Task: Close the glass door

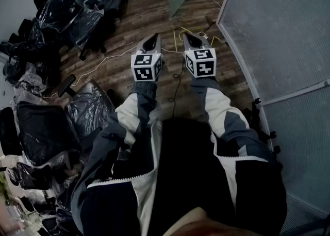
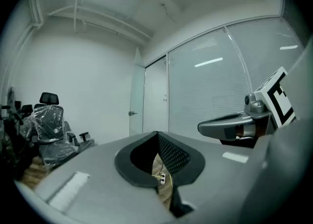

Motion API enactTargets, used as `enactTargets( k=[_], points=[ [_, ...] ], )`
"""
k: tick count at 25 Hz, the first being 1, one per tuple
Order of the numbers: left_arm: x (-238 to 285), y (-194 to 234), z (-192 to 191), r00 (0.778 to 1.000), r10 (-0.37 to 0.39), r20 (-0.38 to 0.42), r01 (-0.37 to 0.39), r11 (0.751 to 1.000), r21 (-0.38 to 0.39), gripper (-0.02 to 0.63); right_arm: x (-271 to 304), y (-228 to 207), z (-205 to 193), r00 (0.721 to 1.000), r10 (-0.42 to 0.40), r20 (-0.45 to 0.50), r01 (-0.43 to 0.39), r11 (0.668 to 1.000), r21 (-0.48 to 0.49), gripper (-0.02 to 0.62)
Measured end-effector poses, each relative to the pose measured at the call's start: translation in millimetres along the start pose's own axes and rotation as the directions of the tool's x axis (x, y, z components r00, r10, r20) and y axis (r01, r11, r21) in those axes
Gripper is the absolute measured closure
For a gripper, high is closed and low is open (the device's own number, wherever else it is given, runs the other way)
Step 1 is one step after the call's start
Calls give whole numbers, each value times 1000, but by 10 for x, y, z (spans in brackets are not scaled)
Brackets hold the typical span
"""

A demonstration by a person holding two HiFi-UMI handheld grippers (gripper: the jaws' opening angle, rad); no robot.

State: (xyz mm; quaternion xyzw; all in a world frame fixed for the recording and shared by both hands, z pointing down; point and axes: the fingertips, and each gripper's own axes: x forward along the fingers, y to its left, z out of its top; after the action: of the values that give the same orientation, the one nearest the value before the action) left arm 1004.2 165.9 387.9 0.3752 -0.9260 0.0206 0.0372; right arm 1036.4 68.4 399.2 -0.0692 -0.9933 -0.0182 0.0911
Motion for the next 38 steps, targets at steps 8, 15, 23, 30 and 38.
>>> enactTargets(
  k=[8, 15, 23, 30, 38],
  points=[
    [44, -49, -19, 1000, 4, -5, -4, 1000, 0, 603, -6, -38, -29, 1000, 4, -6, -4, 1000, -3, 594],
    [82, -51, -14, 1000, 4, -6, -4, 1000, -13, 603, 14, -26, 8, 1000, 16, 9, -16, 1000, 8, 591],
    [152, -89, -107, 999, 36, -21, -36, 999, -18, 603, -74, -155, -49, 999, 47, 10, -46, 999, -13, 591],
    [253, -226, -128, 996, 84, -22, -85, 995, -46, 603, -77, -370, -131, 996, 92, -10, -92, 995, -34, 591],
    [368, -192, -250, 992, 117, -41, -119, 990, -69, 603, 58, -480, -251, 988, 147, -41, -148, 989, -2, 591]
  ],
)
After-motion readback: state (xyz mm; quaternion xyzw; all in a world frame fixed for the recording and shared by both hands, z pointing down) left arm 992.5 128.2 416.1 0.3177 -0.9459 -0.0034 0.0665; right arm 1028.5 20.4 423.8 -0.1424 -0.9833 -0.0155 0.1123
